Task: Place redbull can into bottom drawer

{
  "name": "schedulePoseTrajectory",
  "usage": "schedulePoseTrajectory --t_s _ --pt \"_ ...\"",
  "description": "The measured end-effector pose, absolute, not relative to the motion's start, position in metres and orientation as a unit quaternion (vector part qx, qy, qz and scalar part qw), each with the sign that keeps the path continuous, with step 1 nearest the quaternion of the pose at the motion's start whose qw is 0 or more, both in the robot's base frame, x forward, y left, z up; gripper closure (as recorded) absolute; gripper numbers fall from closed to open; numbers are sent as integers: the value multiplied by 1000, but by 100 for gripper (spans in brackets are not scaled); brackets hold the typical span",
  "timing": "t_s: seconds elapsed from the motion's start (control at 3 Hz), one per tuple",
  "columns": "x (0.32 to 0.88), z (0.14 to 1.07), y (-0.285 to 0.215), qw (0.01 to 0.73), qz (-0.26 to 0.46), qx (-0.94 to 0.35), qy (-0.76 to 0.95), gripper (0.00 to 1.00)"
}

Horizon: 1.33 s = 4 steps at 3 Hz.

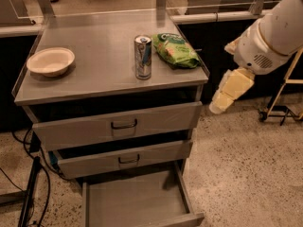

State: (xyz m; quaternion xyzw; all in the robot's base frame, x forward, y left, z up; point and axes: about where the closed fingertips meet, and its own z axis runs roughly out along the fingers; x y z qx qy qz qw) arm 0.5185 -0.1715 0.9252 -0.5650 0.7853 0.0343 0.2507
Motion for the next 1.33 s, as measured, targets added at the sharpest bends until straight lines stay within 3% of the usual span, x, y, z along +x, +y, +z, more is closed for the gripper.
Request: schedulePoseTrajectory --t_s 1.33 --pt "572 906 -126 322 86 -531 779 0"
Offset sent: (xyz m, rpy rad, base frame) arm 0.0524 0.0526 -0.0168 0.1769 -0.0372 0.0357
